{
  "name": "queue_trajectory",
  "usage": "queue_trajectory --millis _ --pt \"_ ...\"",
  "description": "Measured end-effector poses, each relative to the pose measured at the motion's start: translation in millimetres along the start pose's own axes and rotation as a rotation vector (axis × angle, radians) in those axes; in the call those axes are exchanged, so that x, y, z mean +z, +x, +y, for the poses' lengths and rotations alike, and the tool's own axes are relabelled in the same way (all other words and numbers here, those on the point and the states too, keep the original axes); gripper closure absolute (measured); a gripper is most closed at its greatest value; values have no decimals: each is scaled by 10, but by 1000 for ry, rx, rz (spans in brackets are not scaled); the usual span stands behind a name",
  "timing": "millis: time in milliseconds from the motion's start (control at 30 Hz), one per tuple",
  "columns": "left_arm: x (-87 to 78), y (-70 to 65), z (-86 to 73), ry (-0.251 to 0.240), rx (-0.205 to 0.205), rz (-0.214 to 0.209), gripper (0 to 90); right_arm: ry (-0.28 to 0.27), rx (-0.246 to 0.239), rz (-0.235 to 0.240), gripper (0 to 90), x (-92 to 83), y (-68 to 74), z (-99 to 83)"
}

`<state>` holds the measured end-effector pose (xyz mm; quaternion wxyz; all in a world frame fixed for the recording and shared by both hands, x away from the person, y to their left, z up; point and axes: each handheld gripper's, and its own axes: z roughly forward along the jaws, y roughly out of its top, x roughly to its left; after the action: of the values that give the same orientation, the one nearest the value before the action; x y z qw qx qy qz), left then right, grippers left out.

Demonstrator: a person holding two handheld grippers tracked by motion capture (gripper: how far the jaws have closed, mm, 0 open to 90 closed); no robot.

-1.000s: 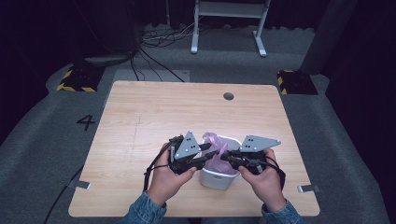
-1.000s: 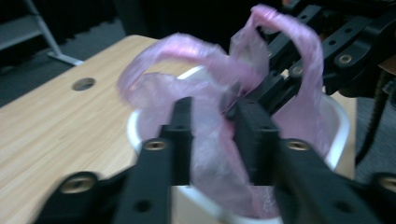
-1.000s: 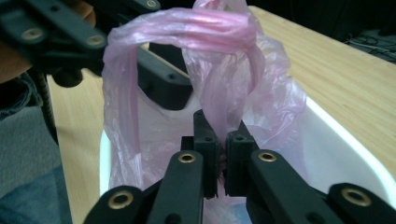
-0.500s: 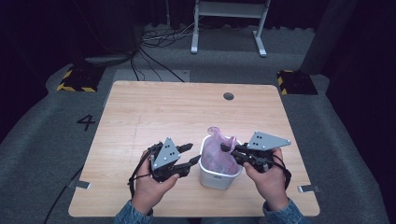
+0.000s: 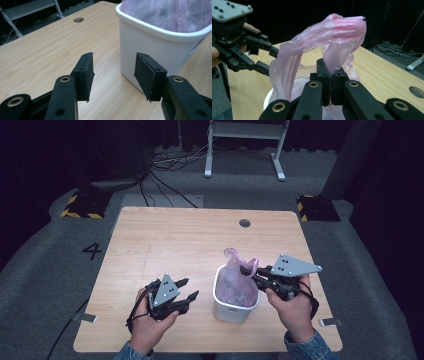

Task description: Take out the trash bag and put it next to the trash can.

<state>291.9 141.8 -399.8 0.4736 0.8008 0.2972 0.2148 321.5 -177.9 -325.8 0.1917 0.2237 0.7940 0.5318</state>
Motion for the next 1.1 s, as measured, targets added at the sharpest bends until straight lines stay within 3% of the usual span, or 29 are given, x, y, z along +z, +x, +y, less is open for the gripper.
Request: queue_trajectory --millis 400,600,800,1100 --pt "-23 129 -144 35 -41 13 470 -38 -39 -30 883 -137 -13 265" --pt "-35 160 -174 56 -31 32 441 -67 -63 -47 882 -219 -16 414" --pt "-38 208 -242 67 -52 34 424 -90 -80 -62 882 -292 -16 517" --pt "-6 266 -316 91 -64 39 385 -139 -111 -116 881 -495 -39 692"
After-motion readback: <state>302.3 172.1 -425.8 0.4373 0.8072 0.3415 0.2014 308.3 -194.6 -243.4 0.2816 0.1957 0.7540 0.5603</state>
